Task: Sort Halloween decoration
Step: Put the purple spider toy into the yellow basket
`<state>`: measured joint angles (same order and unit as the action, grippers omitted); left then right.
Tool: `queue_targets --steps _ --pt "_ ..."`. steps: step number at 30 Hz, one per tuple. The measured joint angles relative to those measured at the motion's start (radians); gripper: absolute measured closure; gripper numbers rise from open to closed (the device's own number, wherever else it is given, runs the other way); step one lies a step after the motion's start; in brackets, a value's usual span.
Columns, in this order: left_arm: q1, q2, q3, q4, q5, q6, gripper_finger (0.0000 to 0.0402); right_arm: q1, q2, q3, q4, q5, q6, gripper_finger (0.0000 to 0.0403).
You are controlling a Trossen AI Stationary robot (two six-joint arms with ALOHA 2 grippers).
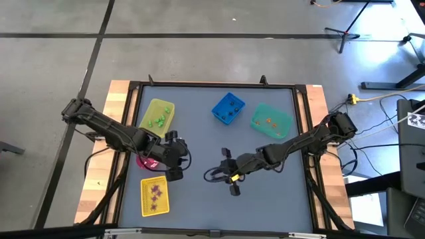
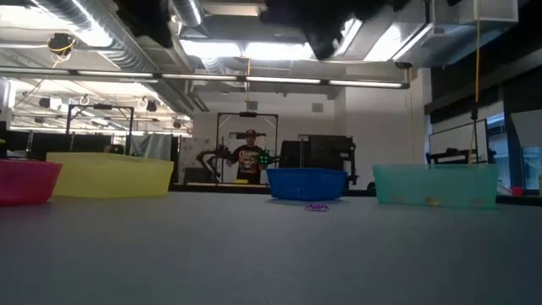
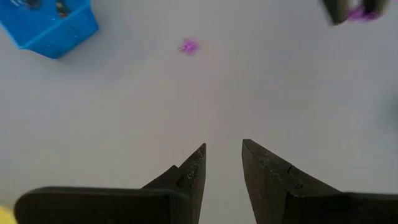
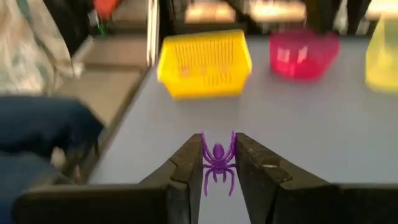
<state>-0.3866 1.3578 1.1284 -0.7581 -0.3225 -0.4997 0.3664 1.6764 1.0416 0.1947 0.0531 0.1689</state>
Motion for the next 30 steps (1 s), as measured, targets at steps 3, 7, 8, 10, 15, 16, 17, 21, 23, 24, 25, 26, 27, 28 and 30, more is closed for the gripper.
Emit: queue_targets --steps 3,7,8,10,15,16,17,21,23,24,25,26,27,28,30 --pt "0.0 -0.006 0.063 -0.101 -0.003 0.01 0.0311 0.0 0.0 0.0 0.119 0.035 -0.022 0.0313" --pt "-0.01 -0.025 0.142 -0.227 -0.018 0.023 0.0311 0.0 0.011 0.0 0.269 0.077 -0.05 0.0313" --pt "-0.015 -0.035 0.16 -0.251 -0.031 0.036 0.0311 0.0 0.013 0.0 0.299 0.084 -0.051 0.0313" --pt "-0.029 -0.063 0.188 -0.307 -0.062 0.047 0.0311 0.0 0.037 0.008 0.378 0.087 -0.051 0.0313" --pt "-0.067 -0.182 0.215 -0.333 -0.141 0.057 0.0311 0.0 0.125 0.096 0.43 0.087 -0.091 0.0313" --pt "-0.077 -0.209 0.215 -0.335 -0.15 0.051 0.0311 0.0 0.148 0.123 0.427 0.087 -0.098 0.0313" --pt "-0.087 -0.237 0.215 -0.336 -0.159 0.041 0.0311 0.0 0.176 0.159 0.423 0.086 -0.104 0.0313" --pt "-0.145 -0.33 0.215 -0.353 -0.192 0.015 0.0311 0.0 0.301 0.32 0.418 0.067 -0.134 0.0313" --pt "-0.167 -0.365 0.215 -0.36 -0.193 0.026 0.0311 0.0 0.359 0.402 0.403 0.062 -0.151 0.0313" --pt "-0.175 -0.379 0.215 -0.36 -0.194 0.034 0.0311 0.0 0.395 0.453 0.399 0.06 -0.155 0.0313" --pt "-0.18 -0.392 0.215 -0.36 -0.193 0.038 0.0311 0.0 0.433 0.504 0.405 0.06 -0.157 0.0313" --pt "-0.184 -0.402 0.215 -0.361 -0.193 0.042 0.0311 0.0 0.466 0.546 0.406 0.059 -0.159 0.0313" --pt "-0.186 -0.41 0.215 -0.361 -0.193 0.049 0.0311 0.0 0.499 0.589 0.402 0.059 -0.16 0.0313" --pt "-0.186 -0.419 0.215 -0.363 -0.192 0.06 0.0311 0.0 0.537 0.637 0.399 0.059 -0.16 0.0313" --pt "-0.186 -0.429 0.215 -0.368 -0.192 0.087 0.0311 0.0 0.607 0.722 0.393 0.059 -0.16 0.0313"
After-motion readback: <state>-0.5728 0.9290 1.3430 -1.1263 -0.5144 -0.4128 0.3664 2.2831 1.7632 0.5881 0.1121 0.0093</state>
